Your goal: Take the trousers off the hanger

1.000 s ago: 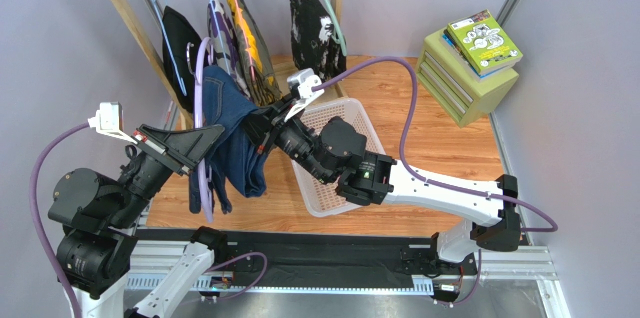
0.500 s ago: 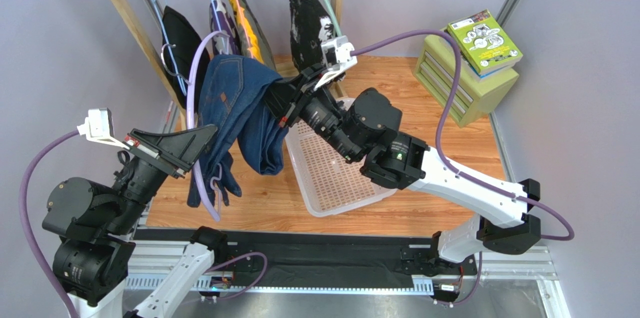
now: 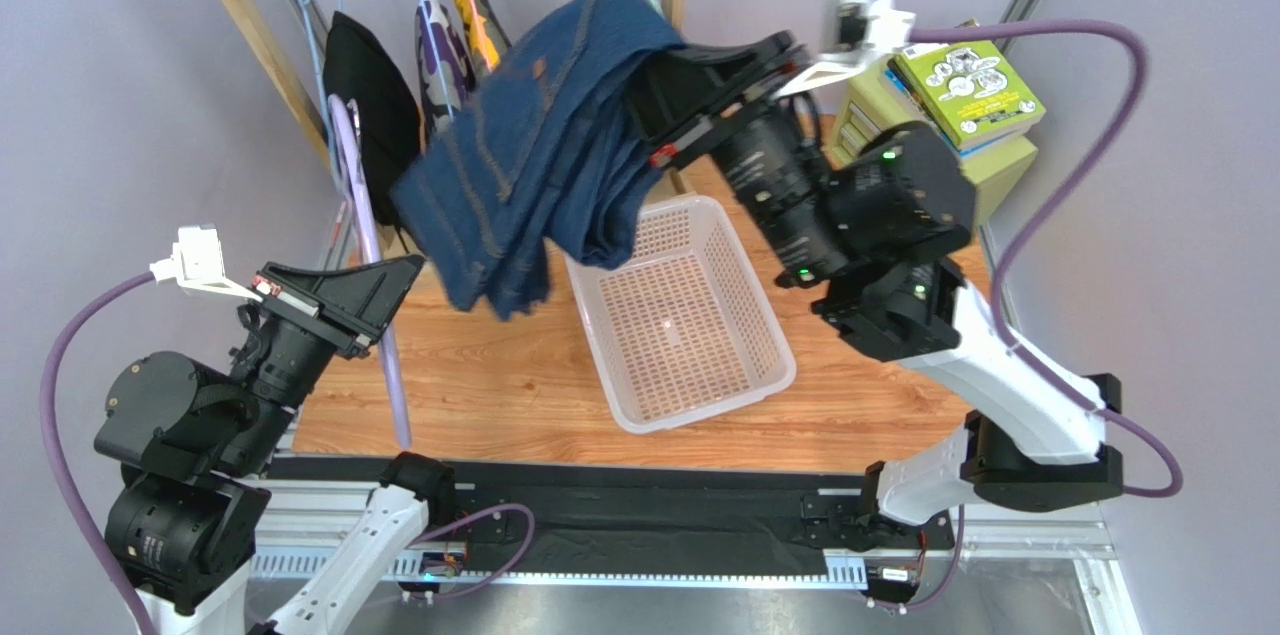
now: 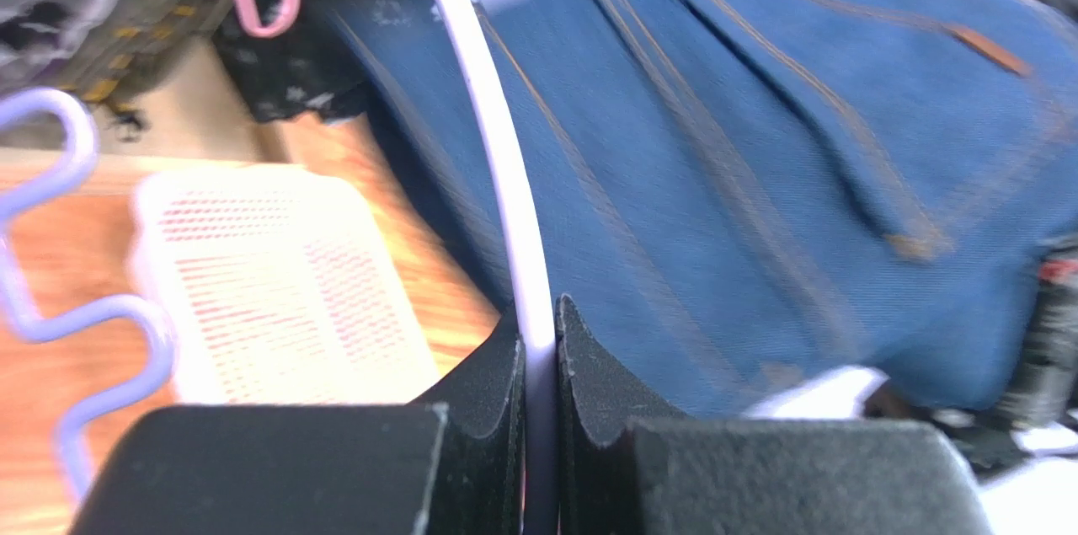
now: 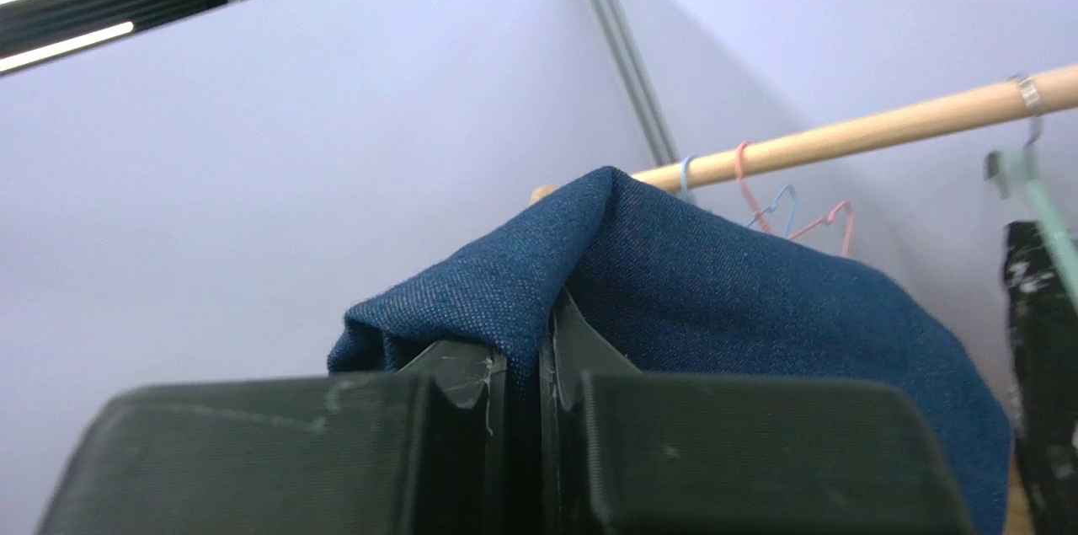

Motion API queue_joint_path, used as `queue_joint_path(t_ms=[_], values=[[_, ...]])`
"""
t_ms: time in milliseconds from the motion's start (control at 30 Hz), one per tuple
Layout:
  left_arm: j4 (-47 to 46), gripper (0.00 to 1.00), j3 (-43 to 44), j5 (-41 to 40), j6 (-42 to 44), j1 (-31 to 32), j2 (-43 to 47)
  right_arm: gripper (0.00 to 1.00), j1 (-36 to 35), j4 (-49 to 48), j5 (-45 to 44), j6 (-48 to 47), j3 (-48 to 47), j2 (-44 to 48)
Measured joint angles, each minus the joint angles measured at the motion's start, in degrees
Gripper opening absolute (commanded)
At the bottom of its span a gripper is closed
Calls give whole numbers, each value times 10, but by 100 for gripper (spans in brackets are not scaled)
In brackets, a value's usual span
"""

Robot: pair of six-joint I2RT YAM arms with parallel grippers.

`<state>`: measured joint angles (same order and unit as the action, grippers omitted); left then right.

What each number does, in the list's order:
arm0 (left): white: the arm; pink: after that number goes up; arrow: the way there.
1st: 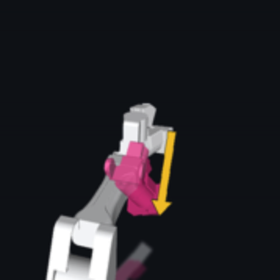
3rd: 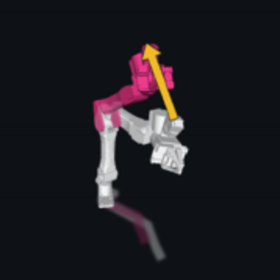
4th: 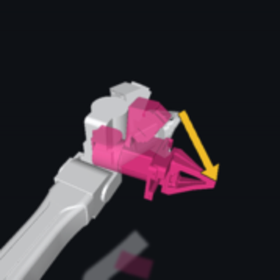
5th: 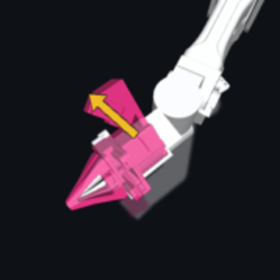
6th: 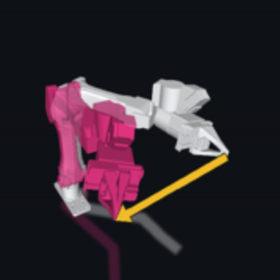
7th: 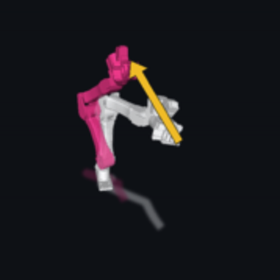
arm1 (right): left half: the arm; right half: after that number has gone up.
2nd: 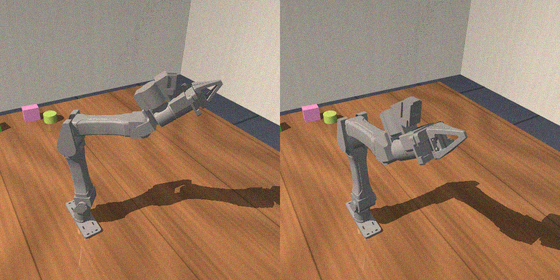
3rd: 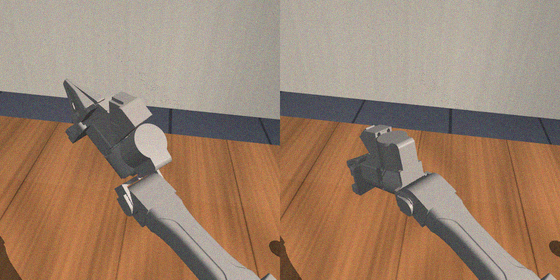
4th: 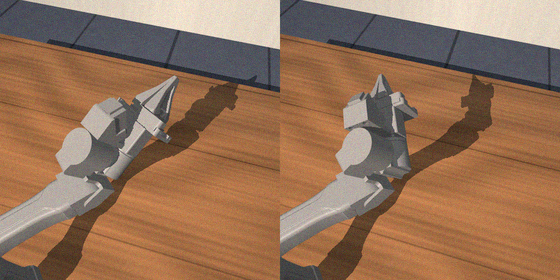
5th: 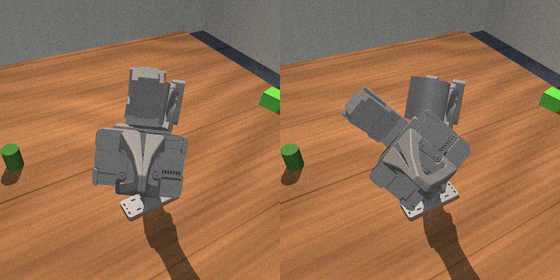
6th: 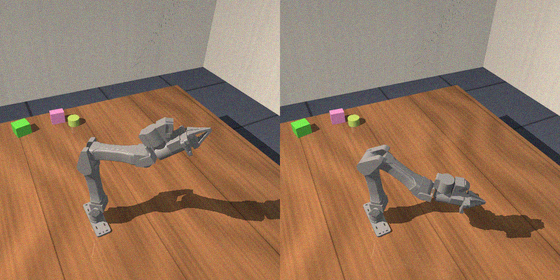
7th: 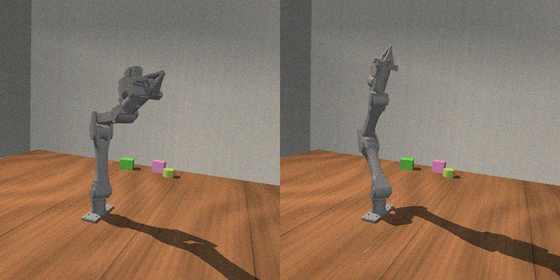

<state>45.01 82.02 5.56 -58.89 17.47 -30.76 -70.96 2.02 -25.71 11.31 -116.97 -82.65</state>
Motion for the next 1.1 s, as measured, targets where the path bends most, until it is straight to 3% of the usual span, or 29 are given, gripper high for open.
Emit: queue_joint_path(t_ms=[200,433,633,833,967,1100], values=[[29,0,1,-25,24,0,1,0,3,1,-36,-54,52,94],[37,0,12,-18,34,0,1,0,5,43,-91,-89,204,224],[21,0,23,25,36,0,0,0,27,103,-126,-101,343,261],[13,0,41,54,39,0,-2,0,127,179,-85,-73,451,269],[2,0,49,69,42,0,-2,0,188,211,-45,-60,468,283],[-8,0,51,84,44,0,-4,0,207,224,-23,-70,465,296]])
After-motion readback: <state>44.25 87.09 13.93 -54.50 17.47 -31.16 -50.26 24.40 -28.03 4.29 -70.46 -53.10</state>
